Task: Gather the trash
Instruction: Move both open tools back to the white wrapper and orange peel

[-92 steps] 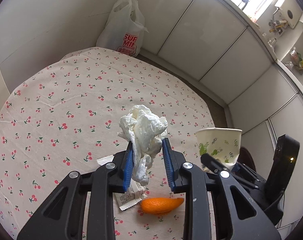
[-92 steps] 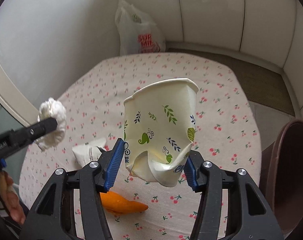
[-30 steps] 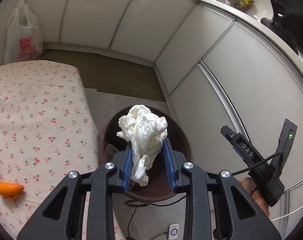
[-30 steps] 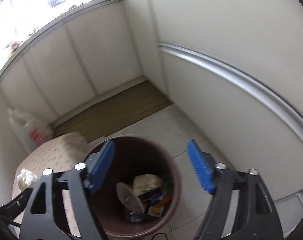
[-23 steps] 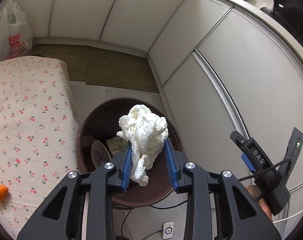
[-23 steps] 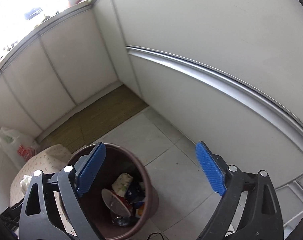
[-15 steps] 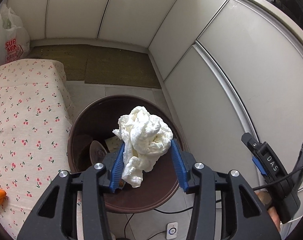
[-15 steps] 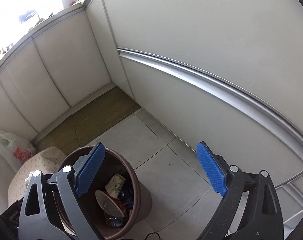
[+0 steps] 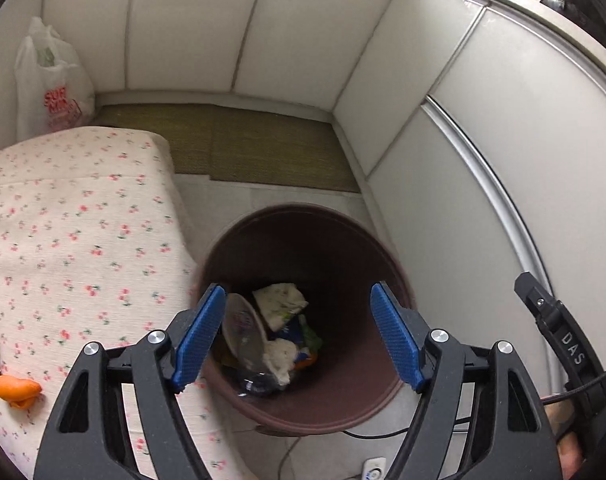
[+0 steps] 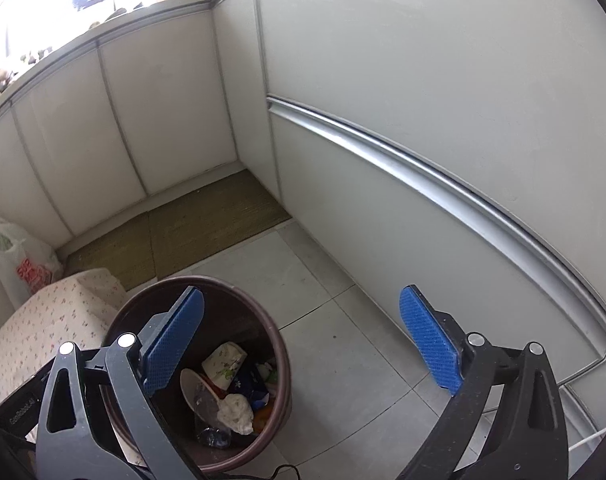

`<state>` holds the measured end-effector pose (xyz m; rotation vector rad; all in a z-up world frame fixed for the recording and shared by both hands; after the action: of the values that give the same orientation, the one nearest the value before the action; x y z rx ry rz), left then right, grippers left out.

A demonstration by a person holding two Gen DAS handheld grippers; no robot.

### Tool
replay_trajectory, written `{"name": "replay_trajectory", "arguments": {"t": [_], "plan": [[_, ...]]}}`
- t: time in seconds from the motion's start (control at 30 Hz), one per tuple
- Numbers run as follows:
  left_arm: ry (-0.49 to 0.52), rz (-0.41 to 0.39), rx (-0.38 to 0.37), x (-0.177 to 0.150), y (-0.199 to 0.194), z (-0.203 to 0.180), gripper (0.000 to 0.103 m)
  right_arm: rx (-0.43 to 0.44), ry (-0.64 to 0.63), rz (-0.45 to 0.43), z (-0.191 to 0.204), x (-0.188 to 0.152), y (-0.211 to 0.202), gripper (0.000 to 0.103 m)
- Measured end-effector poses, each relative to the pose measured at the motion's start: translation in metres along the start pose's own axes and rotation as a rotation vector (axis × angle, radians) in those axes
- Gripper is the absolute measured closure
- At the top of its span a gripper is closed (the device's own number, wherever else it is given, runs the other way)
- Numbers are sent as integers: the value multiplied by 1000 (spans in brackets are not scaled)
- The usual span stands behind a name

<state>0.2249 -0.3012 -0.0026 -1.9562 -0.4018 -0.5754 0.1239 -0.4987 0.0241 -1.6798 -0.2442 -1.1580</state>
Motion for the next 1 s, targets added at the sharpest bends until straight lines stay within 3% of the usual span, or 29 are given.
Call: {"name": "replay_trajectory", "arguments": {"t": [0.5,1.0], "plan": [[-121,-37,76,-12,-30,85,29,52,-260,-8,91,-18,-15,7],[-286,-45,197,-33,-67,213,29,240,-484,-13,225,-68,-48,7]]}}
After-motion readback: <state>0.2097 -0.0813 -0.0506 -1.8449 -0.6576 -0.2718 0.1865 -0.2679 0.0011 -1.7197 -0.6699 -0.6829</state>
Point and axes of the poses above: each gripper's, at about its wrist camera, not at the fingertips, and y roughly the way its jaws point, z to its left, x to its top, the point moved 3 cm from there along y, roughly the way its jaws point, and after that the axes turned 5 degrees about -y, right-handed, at the moved point
